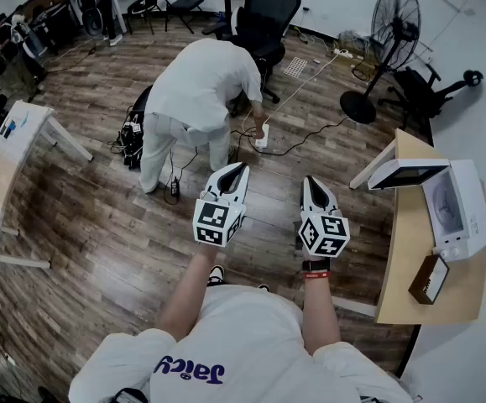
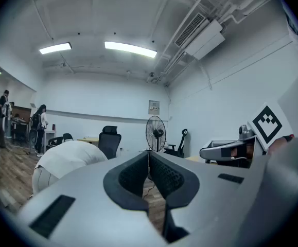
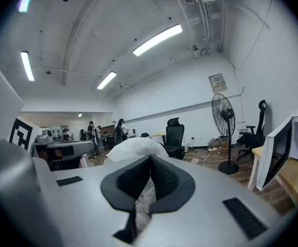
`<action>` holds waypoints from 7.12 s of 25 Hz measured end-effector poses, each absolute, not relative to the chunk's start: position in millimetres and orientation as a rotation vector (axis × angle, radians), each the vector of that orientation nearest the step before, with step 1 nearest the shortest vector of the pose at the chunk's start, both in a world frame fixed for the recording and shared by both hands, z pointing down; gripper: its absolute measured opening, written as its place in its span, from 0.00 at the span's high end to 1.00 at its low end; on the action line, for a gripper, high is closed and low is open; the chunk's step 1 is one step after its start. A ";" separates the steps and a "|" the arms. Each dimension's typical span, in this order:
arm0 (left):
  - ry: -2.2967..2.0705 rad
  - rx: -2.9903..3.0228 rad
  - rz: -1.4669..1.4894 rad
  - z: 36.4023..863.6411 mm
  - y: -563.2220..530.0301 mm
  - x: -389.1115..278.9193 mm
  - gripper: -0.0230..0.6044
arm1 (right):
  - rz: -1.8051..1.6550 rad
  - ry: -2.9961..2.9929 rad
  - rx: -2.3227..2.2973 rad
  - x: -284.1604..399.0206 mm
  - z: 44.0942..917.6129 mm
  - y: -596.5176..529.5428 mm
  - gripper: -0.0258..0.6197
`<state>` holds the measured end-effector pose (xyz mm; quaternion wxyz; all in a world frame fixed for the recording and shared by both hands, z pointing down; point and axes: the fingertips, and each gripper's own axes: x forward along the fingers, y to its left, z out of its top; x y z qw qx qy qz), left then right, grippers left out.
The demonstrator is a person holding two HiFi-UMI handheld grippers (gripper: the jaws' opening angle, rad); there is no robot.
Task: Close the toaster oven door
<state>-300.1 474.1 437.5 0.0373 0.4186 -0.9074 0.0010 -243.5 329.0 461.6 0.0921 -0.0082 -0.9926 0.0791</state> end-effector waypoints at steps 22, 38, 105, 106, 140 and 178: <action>-2.671 1.409 0.001 447.4 353.3 -215.8 0.92 | 0.361 -2.934 -0.007 -169.8 470.2 238.1 0.94; -2.449 1.783 0.085 443.7 207.2 -212.0 0.92 | 0.396 -2.927 0.312 -160.1 472.8 125.8 0.96; -1.252 2.598 0.300 546.8 -96.7 -188.4 0.83 | 0.565 -2.613 1.278 -74.8 516.1 -134.9 0.96; -1.265 2.586 0.297 549.4 -97.2 -195.5 0.83 | 0.563 -2.618 1.256 -80.8 517.2 -135.3 0.96; -1.062 2.661 0.507 582.9 -150.2 -257.7 0.54 | 0.572 -2.647 0.992 -139.5 533.5 -143.0 0.96; -0.970 2.697 0.542 584.2 -149.3 -218.8 0.64 | 0.690 -2.659 1.007 -112.2 540.6 -144.5 0.96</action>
